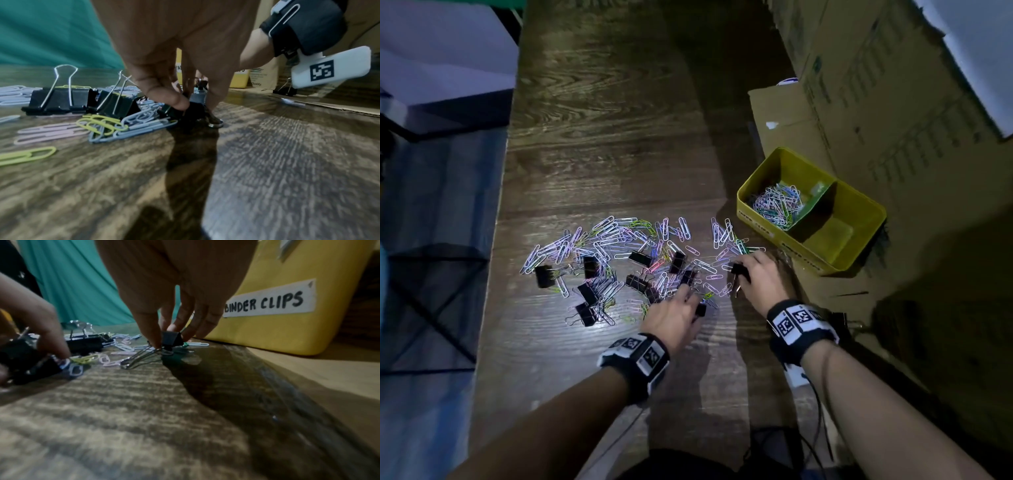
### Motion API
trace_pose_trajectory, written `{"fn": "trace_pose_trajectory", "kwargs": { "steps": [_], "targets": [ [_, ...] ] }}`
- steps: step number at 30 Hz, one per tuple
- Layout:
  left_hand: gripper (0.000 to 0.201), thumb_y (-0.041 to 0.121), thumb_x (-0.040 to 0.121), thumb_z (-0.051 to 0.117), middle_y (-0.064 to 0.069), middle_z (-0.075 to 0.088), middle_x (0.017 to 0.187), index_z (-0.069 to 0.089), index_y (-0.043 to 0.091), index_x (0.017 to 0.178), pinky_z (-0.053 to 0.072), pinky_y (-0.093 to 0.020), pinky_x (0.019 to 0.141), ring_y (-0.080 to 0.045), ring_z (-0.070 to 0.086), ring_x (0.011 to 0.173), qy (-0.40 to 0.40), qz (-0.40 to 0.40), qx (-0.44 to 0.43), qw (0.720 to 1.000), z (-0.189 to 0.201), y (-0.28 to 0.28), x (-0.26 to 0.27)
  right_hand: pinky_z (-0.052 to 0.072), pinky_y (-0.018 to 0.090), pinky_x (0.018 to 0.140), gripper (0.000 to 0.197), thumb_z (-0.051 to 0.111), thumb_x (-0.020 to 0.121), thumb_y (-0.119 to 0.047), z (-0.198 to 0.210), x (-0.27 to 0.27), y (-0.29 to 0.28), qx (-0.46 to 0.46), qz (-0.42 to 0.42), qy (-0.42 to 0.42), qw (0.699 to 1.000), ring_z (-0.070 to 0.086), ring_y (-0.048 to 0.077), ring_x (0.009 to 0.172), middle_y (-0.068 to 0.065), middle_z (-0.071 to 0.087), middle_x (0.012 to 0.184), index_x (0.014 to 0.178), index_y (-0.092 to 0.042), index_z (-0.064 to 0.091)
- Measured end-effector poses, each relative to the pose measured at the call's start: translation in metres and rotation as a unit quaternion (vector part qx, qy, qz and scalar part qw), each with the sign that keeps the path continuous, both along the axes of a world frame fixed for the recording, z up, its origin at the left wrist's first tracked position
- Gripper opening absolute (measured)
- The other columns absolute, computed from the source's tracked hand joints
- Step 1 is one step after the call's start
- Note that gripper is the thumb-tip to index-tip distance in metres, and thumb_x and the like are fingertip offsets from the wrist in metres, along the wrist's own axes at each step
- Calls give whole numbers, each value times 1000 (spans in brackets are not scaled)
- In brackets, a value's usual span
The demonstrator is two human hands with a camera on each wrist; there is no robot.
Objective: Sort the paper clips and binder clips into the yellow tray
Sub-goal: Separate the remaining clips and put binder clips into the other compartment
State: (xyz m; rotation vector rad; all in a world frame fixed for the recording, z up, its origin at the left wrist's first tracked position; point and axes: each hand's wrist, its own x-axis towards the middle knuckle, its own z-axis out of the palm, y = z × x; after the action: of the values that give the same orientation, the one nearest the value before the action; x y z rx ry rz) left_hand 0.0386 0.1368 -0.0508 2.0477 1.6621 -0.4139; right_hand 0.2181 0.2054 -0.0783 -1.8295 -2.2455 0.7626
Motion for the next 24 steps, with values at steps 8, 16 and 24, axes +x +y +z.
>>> {"fn": "trace_pose_trajectory", "kwargs": {
  "steps": [8,16,24],
  "targets": [
    [34,32,74,65,-7,55,103,53,18,102,45,-32,42,-27,65,58,-62,-37,58,996,-11,-17,-21,49,27,72,30,74,70,-6,24,23,-19,-91,0,132,987,57,17,76,0,56,84,99,-14,70],
    [31,40,69,65,0,63,93,51,24,91,48,-21,37,-14,63,57,-125,-142,134,973,-23,-44,-46,50,28,85,35,67,77,-21,15,2,-75,-221,143,75,962,58,15,89,-1,57,100,111,-21,64],
    [36,51,88,47,-2,56,106,51,24,111,54,-36,52,-25,64,69,-144,-38,157,976,-6,20,-37,46,29,88,40,61,82,-49,20,-14,-67,-170,162,25,972,59,17,104,-4,59,117,118,-31,56]
  ]
}}
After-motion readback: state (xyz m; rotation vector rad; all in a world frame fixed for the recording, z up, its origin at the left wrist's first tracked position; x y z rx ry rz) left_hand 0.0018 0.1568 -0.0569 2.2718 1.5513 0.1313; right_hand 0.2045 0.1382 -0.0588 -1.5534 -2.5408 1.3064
